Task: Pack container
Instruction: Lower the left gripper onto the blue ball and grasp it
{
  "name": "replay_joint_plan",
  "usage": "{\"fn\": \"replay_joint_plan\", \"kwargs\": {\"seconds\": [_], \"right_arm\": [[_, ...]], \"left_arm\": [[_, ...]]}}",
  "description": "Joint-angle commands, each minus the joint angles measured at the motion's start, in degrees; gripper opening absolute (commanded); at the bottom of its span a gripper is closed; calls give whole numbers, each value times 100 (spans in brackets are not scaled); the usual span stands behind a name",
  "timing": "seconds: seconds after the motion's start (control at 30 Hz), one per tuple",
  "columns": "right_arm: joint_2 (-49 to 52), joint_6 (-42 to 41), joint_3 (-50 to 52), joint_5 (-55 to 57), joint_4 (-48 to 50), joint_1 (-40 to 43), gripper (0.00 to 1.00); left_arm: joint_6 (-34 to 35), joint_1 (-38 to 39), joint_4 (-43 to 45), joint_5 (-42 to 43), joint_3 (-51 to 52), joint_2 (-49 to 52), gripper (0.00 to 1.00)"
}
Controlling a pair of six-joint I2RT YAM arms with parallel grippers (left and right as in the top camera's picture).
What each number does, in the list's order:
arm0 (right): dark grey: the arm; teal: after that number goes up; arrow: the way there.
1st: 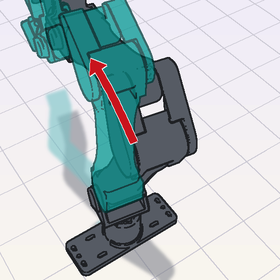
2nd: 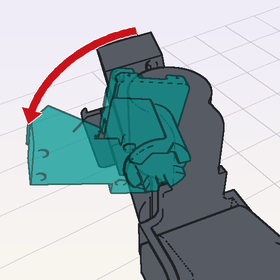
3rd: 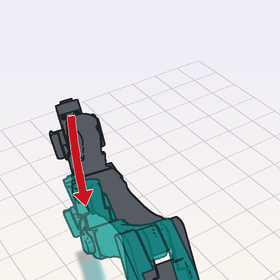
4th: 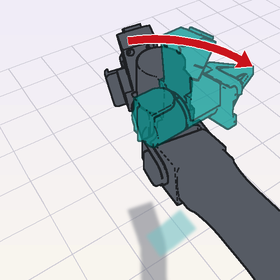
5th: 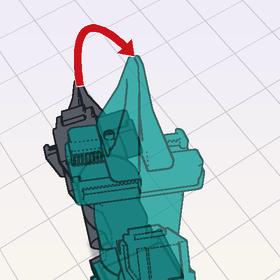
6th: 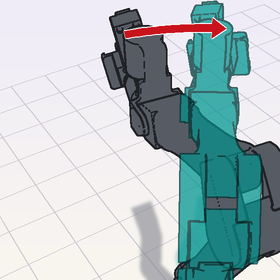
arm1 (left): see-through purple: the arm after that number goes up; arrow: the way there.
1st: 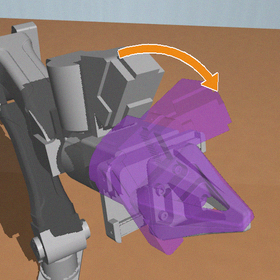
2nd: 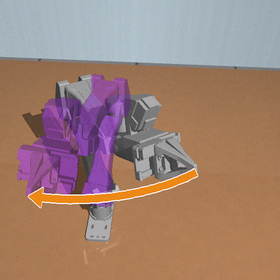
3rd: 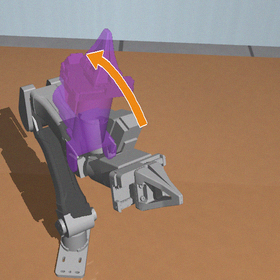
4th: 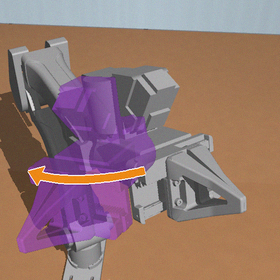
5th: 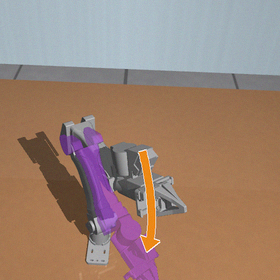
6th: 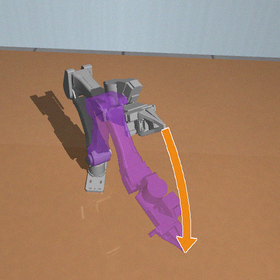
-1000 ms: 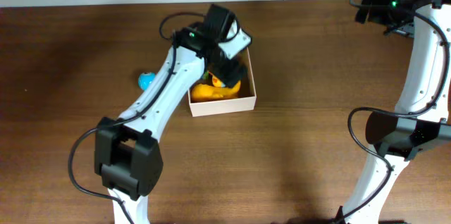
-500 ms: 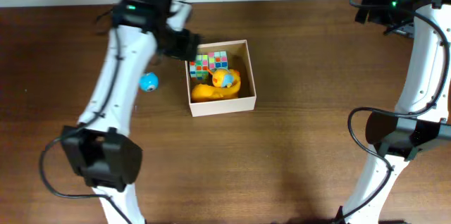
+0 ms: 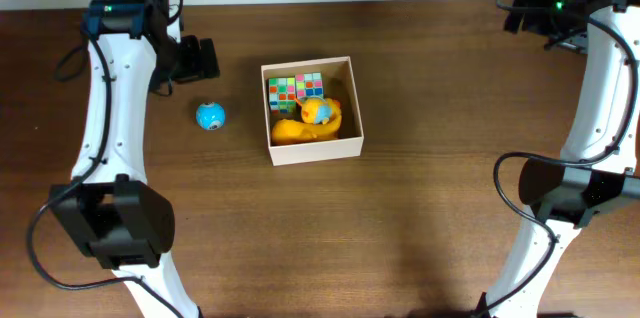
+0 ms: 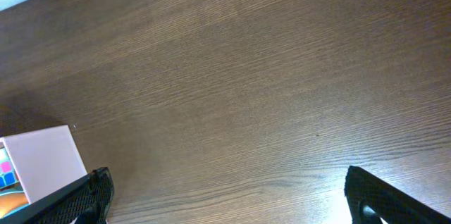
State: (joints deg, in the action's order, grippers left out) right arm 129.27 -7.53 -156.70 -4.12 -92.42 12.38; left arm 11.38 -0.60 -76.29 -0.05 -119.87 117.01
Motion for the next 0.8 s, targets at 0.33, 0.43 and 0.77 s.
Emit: {"fn": "replay_joint_plan", "kwargs": {"seconds": [0.33, 0.43, 0.77], "right_arm": [[-153, -48, -85, -17, 2, 2, 99], [-153, -48, -85, -17, 2, 2, 99], [-153, -48, -85, -17, 2, 2, 99]], "left_arm": [[186, 7, 1169, -50, 1661, 94, 99], [184, 7, 1504, 103, 1899, 129, 99], [-205, 140, 2037, 413, 2339, 636, 99]]}}
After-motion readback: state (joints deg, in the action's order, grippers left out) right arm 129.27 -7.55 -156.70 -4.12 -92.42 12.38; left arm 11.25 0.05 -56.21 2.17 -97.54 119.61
